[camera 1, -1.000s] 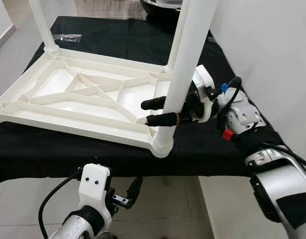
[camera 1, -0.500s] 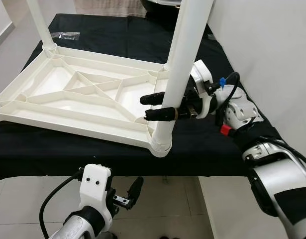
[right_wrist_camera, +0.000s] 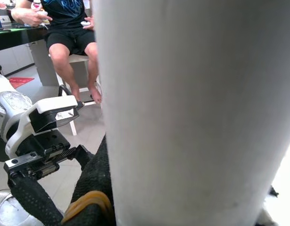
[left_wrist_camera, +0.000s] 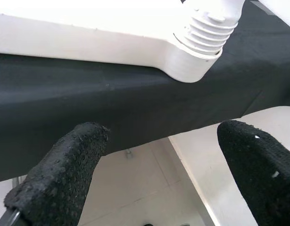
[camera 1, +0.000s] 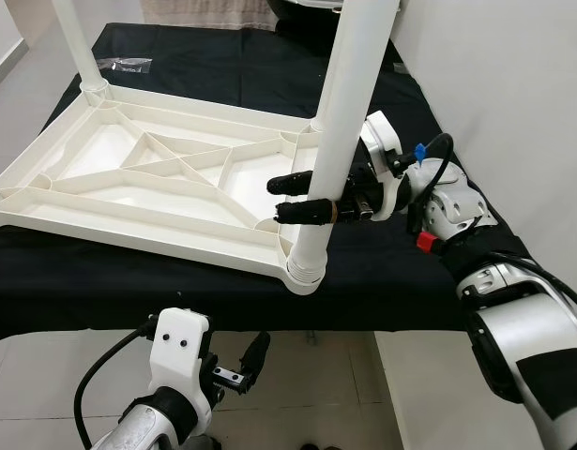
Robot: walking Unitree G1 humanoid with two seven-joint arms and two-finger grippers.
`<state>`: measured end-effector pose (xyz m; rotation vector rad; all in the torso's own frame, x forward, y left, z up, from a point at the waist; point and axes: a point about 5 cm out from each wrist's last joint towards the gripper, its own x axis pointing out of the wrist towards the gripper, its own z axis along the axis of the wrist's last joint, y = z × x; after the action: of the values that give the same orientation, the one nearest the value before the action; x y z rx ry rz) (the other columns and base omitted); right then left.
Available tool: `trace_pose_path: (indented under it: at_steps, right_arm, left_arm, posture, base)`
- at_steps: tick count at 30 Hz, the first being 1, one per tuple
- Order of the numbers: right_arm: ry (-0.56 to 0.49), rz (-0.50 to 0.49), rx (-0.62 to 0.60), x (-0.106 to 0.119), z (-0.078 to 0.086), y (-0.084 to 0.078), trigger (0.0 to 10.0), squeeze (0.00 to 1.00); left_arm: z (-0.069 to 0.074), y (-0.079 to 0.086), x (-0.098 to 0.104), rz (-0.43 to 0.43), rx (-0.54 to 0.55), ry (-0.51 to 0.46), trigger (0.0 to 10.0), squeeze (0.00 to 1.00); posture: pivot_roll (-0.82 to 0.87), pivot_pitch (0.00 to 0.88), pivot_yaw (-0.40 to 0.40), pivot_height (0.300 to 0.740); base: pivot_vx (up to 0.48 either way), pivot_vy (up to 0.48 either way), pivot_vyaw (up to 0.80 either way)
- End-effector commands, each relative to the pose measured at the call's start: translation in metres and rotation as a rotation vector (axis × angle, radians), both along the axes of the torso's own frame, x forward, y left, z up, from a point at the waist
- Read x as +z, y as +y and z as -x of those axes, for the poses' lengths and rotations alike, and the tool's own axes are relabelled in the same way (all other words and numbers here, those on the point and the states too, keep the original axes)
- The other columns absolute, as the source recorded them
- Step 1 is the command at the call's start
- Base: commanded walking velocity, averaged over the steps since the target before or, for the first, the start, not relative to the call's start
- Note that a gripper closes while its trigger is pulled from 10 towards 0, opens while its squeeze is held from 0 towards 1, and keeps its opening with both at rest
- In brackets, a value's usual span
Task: Building children table
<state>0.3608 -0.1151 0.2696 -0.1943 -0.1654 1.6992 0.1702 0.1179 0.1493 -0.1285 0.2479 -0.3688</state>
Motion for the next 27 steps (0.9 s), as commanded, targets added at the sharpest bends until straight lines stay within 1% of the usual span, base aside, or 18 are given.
trace_pose_path:
  at_steps: [1,4,7,9,10,11,13,15,17,20,21,22,23,24,26,27]
  right_arm:
    - [0.037,0.058,-0.050,-0.026,-0.001,-0.005,10.0,0.00]
    - [0.042,0.029,-0.147,-0.032,-0.005,-0.005,10.0,0.00]
    - [0.043,0.023,-0.170,-0.034,-0.005,-0.006,10.0,0.00]
    - [0.037,0.012,-0.244,-0.039,-0.006,-0.009,10.0,0.00]
    - [0.037,0.012,-0.244,-0.039,-0.006,-0.009,10.0,0.00]
    - [0.033,0.012,-0.278,-0.041,-0.007,-0.010,10.0,0.00]
    - [0.015,0.029,-0.415,-0.048,-0.013,-0.010,10.0,0.00]
    - [0.015,0.029,-0.415,-0.048,-0.013,-0.010,10.0,0.00]
    - [0.017,0.040,-0.536,-0.052,-0.018,-0.011,10.0,0.00]
    - [0.039,0.055,-0.760,-0.055,-0.030,-0.010,10.0,0.00]
    - [0.039,0.055,-0.760,-0.055,-0.030,-0.010,10.0,0.00]
    - [0.093,0.052,-0.923,-0.057,-0.038,-0.013,10.0,0.00]
    - [0.107,0.047,-0.975,-0.058,-0.041,-0.013,10.0,0.00]
    - [0.107,0.047,-0.975,-0.058,-0.041,-0.013,10.0,0.00]
    - [0.124,0.054,-1.073,-0.060,-0.044,-0.014,10.0,0.00]
    - [0.153,0.043,-1.117,-0.062,-0.046,-0.013,10.0,0.00]
  left_arm:
    - [0.002,0.000,-0.002,-0.012,0.001,0.016,10.0,0.00]
    - [0.002,-0.001,-0.002,-0.013,-0.001,0.013,10.0,0.00]
    - [0.002,-0.001,-0.002,-0.014,-0.001,0.012,10.0,0.00]
    - [0.002,-0.001,-0.002,-0.012,-0.001,0.012,10.0,0.00]
    - [0.002,-0.001,-0.002,-0.012,-0.001,0.012,10.0,0.00]
    - [0.001,-0.001,-0.002,-0.011,-0.001,0.012,10.0,0.00]
    - [0.000,-0.001,-0.002,-0.011,-0.003,0.009,10.0,0.00]
    - [0.000,-0.001,-0.002,-0.011,-0.003,0.009,10.0,0.00]
    - [0.000,-0.002,-0.002,-0.010,-0.004,0.008,10.0,0.00]
    - [-0.001,-0.002,-0.002,-0.010,-0.004,0.006,10.0,0.00]
    - [-0.001,-0.002,-0.002,-0.010,-0.004,0.006,10.0,0.00]
    - [-0.001,-0.002,-0.002,-0.011,-0.005,0.005,10.0,0.00]
    - [-0.001,-0.002,-0.002,-0.010,-0.005,0.005,10.0,0.00]
    - [-0.001,-0.002,-0.002,-0.010,-0.005,0.005,10.0,0.00]
    - [-0.002,-0.002,-0.002,-0.009,-0.004,0.005,10.0,0.00]
    - [-0.002,-0.002,-0.002,-0.008,-0.003,0.005,10.0,0.00]
  posture:
    - [0.20,0.226,-0.108,0.740]
    - [0.20,0.228,-0.111,0.740]
    - [0.20,0.226,-0.110,0.740]
    - [0.20,0.224,-0.111,0.740]
    - [0.20,0.224,-0.111,0.740]
    - [0.20,0.224,-0.111,0.740]
    - [0.19,0.225,-0.109,0.740]
    - [0.19,0.225,-0.109,0.740]
    - [0.19,0.224,-0.109,0.740]
    - [0.19,0.226,-0.107,0.740]
    - [0.19,0.226,-0.107,0.740]
    - [0.19,0.226,-0.107,0.740]
    - [0.19,0.226,-0.107,0.740]
    - [0.19,0.226,-0.107,0.740]
    - [0.18,0.240,-0.106,0.740]
    - [0.18,0.241,-0.106,0.740]
  base:
    - [0.000,0.000,0.00]
    - [0.000,0.000,0.00]
    - [0.000,0.000,0.00]
    - [0.000,0.000,0.00]
    - [0.000,0.000,0.00]
    - [0.000,0.000,0.00]
    - [0.000,0.000,0.00]
    - [0.000,0.000,0.00]
    - [0.000,0.000,0.00]
    - [0.000,0.000,0.00]
    - [0.000,0.000,0.00]
    - [0.000,0.000,0.00]
    - [0.000,0.000,0.00]
    - [0.000,0.000,0.00]
    - [0.000,0.000,0.00]
    - [0.000,0.000,0.00]
